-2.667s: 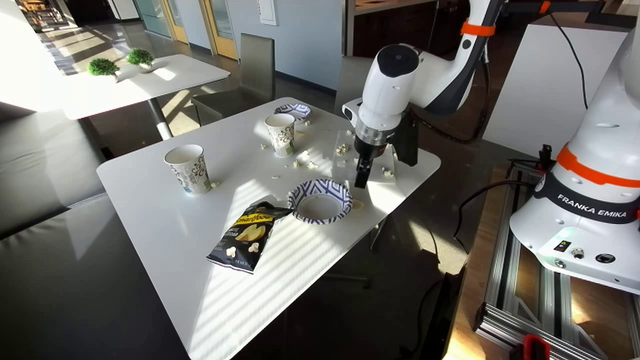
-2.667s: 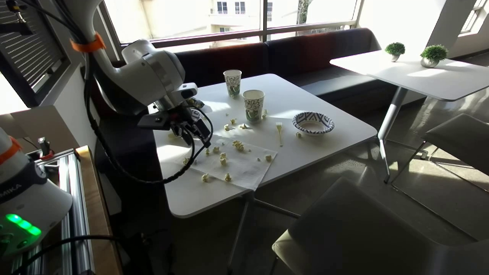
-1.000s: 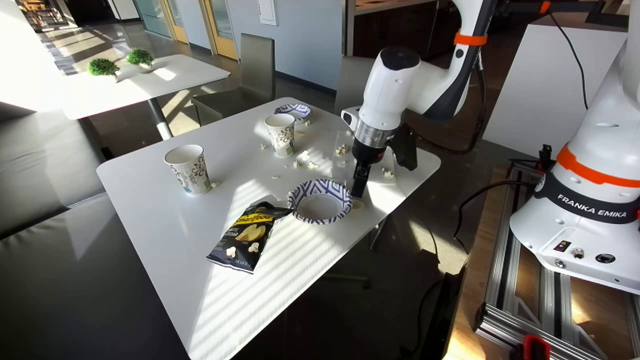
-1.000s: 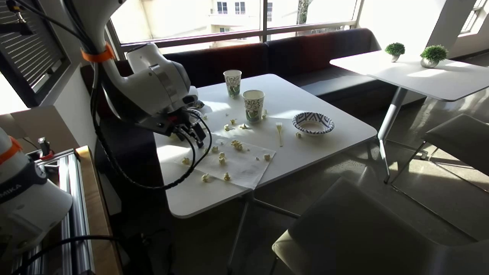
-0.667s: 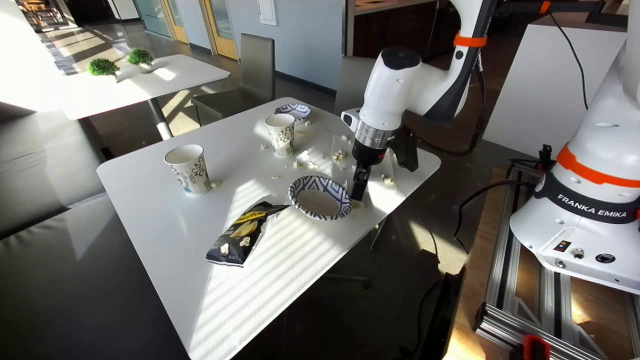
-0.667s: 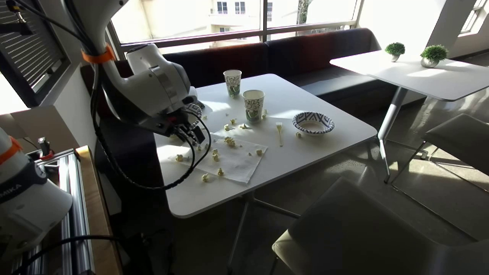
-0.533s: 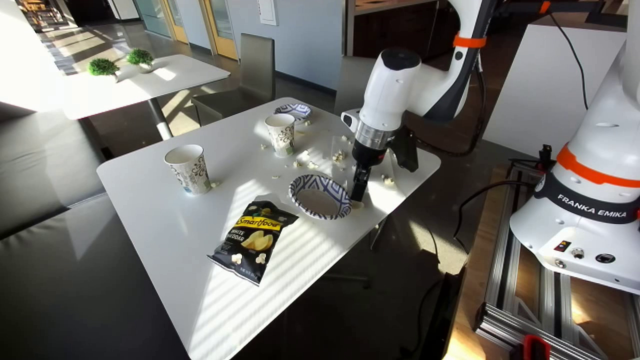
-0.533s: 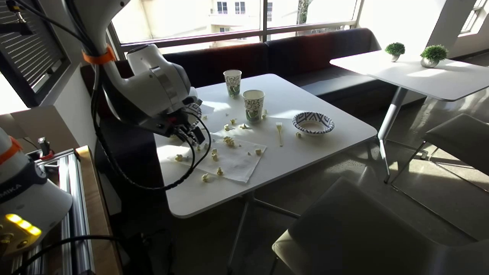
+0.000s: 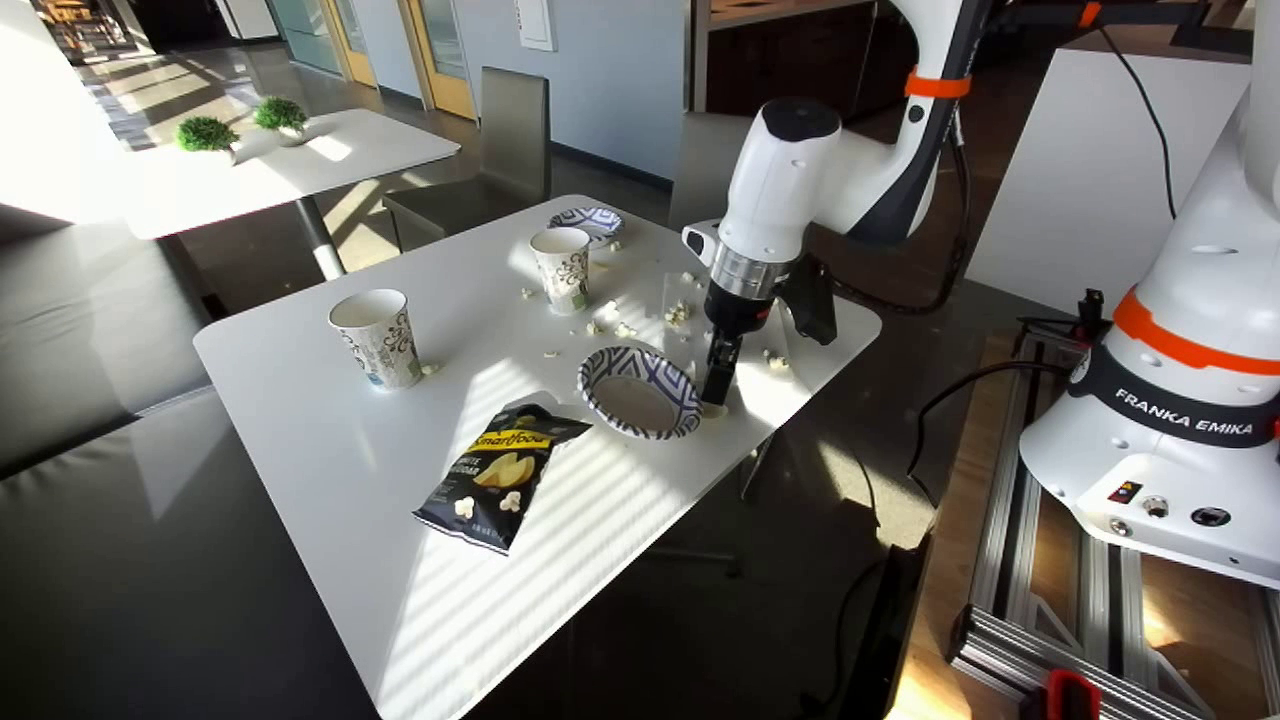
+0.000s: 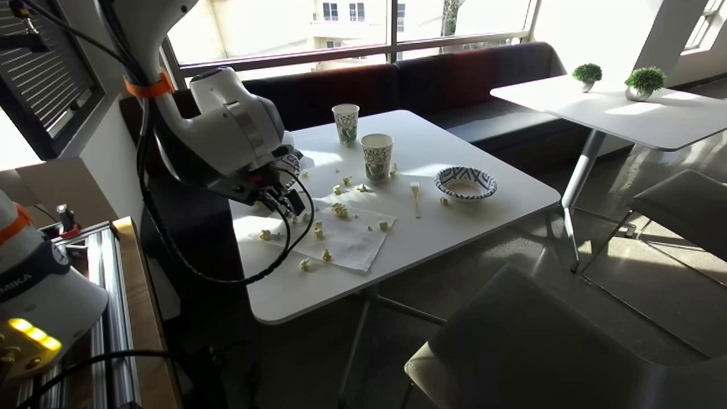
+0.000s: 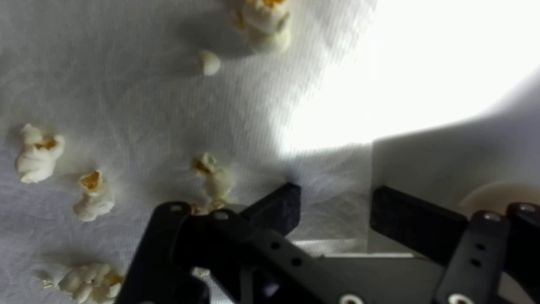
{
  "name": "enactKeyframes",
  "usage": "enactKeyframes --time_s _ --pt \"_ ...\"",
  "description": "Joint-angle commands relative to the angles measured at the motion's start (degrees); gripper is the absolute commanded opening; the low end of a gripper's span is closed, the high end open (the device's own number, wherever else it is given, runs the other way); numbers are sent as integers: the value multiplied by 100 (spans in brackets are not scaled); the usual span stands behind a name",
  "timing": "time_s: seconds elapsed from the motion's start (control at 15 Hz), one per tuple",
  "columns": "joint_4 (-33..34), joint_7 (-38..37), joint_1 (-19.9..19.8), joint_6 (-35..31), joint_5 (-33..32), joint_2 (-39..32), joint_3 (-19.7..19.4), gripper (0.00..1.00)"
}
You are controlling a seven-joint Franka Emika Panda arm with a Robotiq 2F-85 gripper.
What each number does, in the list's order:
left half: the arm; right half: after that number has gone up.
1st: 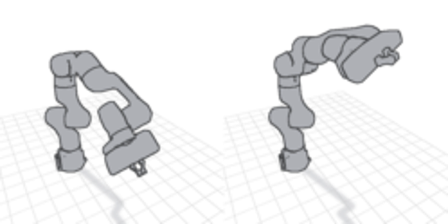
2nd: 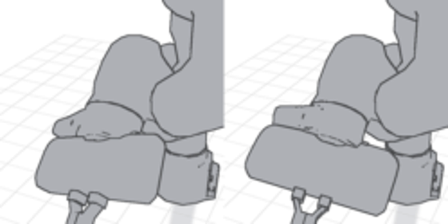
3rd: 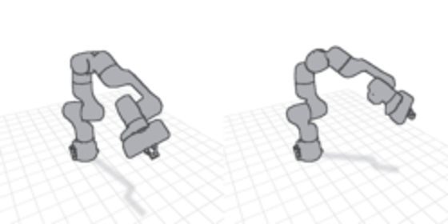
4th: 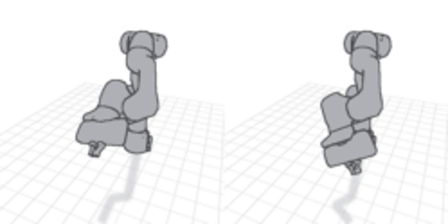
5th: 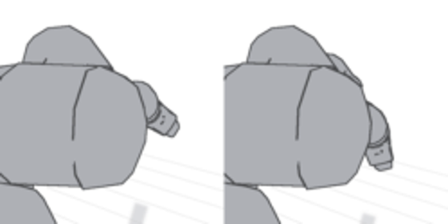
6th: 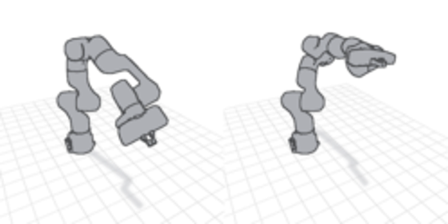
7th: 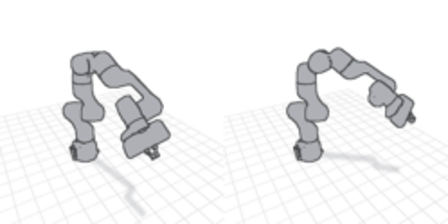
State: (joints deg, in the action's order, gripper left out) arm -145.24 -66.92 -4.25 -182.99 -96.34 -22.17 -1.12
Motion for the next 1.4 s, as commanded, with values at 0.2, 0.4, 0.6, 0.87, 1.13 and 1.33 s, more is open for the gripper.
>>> enactKeyframes --time_s 0.2,0.4,0.6,0.87,1.13,1.33 --pt "-3 256 -44 -242 70 -192 -36 45" --pt "-14 294 -45 -300 53 -158 -47 41" --pt "-16 326 -38 -349 38 -147 -57 39" --pt "-36 341 -33 -365 26 -114 -65 39" --pt "-69 340 -35 -358 17 -57 -69 33" --pt "-84 341 -35 -375 11 -39 -71 25"
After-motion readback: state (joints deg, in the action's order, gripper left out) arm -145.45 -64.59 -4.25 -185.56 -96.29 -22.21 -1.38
